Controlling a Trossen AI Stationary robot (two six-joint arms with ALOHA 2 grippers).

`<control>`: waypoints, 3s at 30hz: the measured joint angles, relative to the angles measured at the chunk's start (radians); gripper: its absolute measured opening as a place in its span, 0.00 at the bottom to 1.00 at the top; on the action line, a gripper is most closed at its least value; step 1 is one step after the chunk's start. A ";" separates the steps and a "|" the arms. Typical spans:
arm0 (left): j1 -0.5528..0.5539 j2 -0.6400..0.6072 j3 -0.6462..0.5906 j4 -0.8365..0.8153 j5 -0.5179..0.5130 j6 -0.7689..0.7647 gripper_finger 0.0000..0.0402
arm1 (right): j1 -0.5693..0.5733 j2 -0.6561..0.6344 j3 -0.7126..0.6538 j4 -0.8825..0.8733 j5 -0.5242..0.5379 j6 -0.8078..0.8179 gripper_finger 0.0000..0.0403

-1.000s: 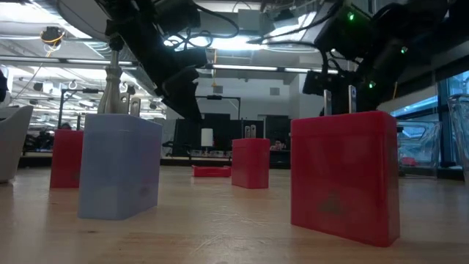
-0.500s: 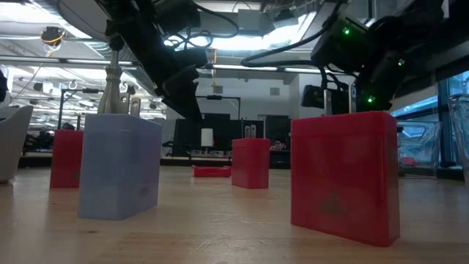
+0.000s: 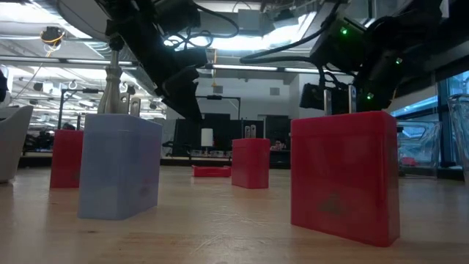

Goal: Pick & Place Office items
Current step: Put the blue digital clock into the bottom transparent bin, then put the light blue digital clock into the bottom transparent bin

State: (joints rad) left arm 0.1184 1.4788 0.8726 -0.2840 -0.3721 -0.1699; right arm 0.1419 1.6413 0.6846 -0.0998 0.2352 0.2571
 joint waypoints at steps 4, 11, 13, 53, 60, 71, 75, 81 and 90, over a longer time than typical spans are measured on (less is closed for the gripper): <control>0.000 0.000 0.000 0.000 0.000 0.000 0.60 | 0.000 -0.006 0.014 -0.025 -0.020 0.093 0.37; 0.000 0.000 0.000 0.003 0.000 0.000 0.60 | -0.008 -0.064 0.168 -0.234 0.012 0.128 0.41; 0.000 0.000 0.000 0.003 0.000 0.000 0.60 | -0.007 -0.081 0.231 -0.325 0.036 0.128 0.40; 0.000 0.000 0.000 0.003 0.000 0.000 0.60 | 0.855 -0.041 0.368 -1.099 0.024 2.052 0.40; 0.000 0.000 0.000 0.003 0.000 0.000 0.60 | 0.862 0.058 0.368 -1.081 -0.050 2.058 0.40; 0.000 0.000 0.000 0.003 0.000 0.000 0.60 | 0.862 0.132 0.371 -1.068 -0.037 2.062 0.41; 0.000 0.000 0.000 0.003 0.000 0.000 0.60 | 0.862 0.132 0.370 -1.071 -0.034 2.058 0.41; 0.000 0.000 0.000 0.003 0.000 0.000 0.60 | 0.862 0.133 0.370 -1.072 -0.034 2.037 0.44; 0.000 0.000 0.000 0.003 0.000 0.000 0.60 | 0.861 0.079 0.365 -1.103 -0.118 2.028 0.60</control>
State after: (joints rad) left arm 0.1188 1.4792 0.8726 -0.2809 -0.3721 -0.1699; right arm 1.0033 1.7203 1.0496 -1.2027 0.1168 2.2852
